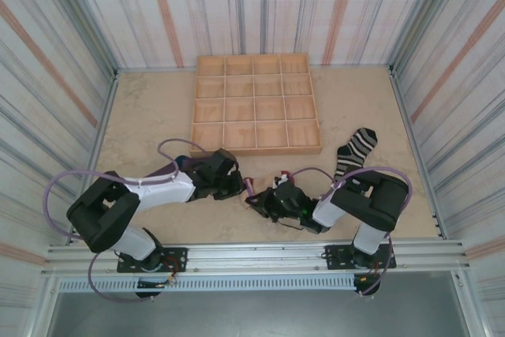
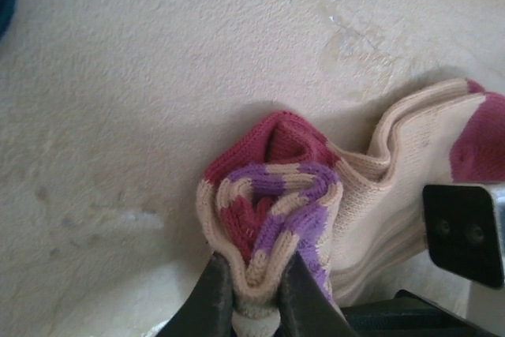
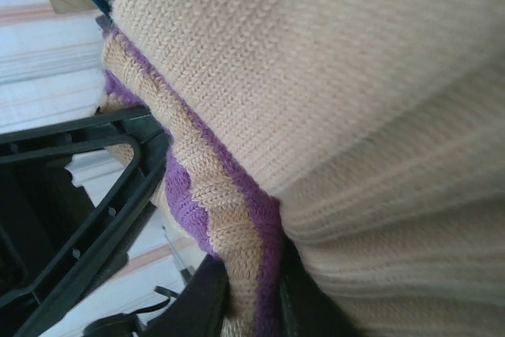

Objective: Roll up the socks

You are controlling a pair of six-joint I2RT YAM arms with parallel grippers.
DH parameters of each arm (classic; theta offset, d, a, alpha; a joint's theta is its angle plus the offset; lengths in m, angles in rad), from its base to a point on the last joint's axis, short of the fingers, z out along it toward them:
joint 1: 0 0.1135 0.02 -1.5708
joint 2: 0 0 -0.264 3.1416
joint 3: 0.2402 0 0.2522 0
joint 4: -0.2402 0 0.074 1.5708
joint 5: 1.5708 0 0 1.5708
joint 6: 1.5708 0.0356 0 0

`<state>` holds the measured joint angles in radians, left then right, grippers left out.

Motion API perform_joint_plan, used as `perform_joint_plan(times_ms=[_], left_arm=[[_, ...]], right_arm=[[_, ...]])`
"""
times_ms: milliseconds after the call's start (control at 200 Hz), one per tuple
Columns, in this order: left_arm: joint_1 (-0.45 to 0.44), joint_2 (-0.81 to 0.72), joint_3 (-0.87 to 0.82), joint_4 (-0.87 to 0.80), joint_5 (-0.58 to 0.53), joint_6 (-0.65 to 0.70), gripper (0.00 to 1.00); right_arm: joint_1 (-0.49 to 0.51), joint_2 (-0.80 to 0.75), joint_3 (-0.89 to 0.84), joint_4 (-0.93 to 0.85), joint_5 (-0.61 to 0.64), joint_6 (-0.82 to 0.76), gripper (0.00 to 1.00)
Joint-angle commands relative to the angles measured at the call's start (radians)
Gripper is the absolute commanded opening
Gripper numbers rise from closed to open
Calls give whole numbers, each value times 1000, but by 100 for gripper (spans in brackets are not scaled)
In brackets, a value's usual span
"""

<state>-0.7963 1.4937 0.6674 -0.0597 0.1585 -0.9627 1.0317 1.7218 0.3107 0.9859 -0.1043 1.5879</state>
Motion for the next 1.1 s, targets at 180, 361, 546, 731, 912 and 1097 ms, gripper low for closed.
perform_joint_plan(times_ms=[180, 361, 546, 731, 912, 1097], left_arm=[[89, -7, 109, -292, -57, 159, 0], [172, -72, 81, -353, -55, 183, 0], [190, -153, 42, -469, -59, 114, 0], [162, -214, -15, -491, -39, 35, 0], [156, -248, -74, -457, -27, -17, 0], [156, -244, -88, -425, -1, -47, 0]], right_arm=[[-5, -148, 140, -772, 75, -320, 39], [-2, -221, 287, -960, 120, -577, 50], [90, -223, 441, -1072, 269, -855, 59], [262, -169, 522, -1023, 489, -1070, 64], [422, -75, 529, -868, 720, -1209, 63], [522, 72, 564, -779, 909, -1274, 61]])
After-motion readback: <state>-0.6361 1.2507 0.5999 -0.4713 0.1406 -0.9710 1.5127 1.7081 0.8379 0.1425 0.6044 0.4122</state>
